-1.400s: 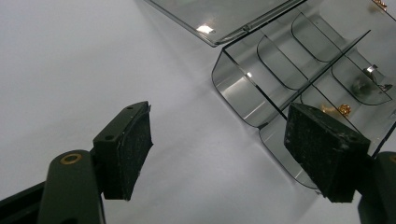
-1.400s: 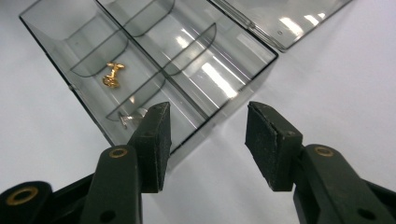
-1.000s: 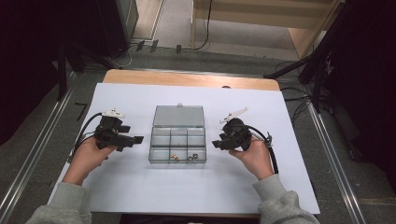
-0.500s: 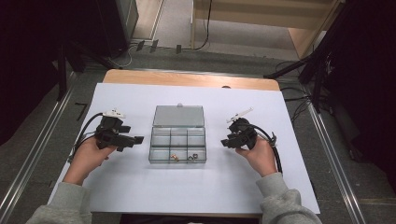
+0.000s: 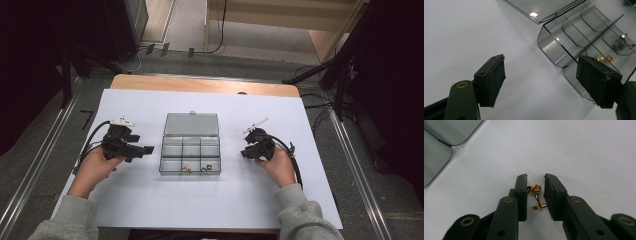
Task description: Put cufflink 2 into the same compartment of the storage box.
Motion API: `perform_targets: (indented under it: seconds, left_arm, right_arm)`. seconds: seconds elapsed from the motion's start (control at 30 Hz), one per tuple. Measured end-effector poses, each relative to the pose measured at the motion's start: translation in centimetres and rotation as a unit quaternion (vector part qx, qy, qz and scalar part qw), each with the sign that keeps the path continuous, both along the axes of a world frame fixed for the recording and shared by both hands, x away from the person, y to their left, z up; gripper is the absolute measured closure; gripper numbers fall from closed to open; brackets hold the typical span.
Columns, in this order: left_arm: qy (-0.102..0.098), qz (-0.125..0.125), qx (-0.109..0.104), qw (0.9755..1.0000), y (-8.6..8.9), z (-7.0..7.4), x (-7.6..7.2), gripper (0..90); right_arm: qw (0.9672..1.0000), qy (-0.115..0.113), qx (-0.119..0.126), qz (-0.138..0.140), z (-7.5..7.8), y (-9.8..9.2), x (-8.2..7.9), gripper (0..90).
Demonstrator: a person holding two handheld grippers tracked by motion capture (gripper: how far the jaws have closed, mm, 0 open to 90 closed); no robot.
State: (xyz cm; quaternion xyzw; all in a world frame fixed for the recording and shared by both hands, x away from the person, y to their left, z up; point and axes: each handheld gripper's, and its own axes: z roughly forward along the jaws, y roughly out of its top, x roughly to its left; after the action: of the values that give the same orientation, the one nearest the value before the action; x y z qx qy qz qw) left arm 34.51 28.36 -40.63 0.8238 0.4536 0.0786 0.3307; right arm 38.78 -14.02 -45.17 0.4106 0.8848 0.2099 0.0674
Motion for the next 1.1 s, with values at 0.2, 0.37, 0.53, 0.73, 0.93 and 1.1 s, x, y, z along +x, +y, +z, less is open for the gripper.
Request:
perform_targets:
  seconds: [0.2, 0.37, 0.53, 0.73, 0.93, 1.1]
  left_arm:
    - [0.0, 0.0, -0.001, 1.0, 0.0, 0.0, 0.0, 24.1]
    - [0.0, 0.0, -0.001, 1.0, 0.0, 0.0, 0.0, 24.1]
    - [0.0, 0.0, -0.001, 1.0, 0.0, 0.0, 0.0, 24.1]
    - [0.0, -0.002, -0.001, 1.0, 0.0, 0.0, 0.0, 24.1]
    - [-0.001, -0.002, -0.002, 1.0, 0.0, 0.0, 0.0, 24.1]
    - [-0.001, -0.004, -0.001, 1.0, 0.0, 0.1, -0.1, 24.1]
  right_arm:
    - [0.9999, 0.004, 0.008, -0.008, 0.0, 0.0, 0.2, 79.2]
    - [0.9999, 0.003, 0.014, -0.008, 0.2, -0.1, 0.3, 79.3]
    - [0.9996, -0.002, 0.027, -0.006, 1.0, 0.0, 0.1, 79.4]
    - [0.9993, -0.005, 0.038, 0.004, 1.7, 0.4, -0.1, 79.5]
    - [0.9987, -0.011, 0.047, 0.015, 2.7, 1.1, -0.5, 79.4]
    - [0.9981, -0.016, 0.052, 0.029, 3.5, 1.9, -0.9, 79.4]
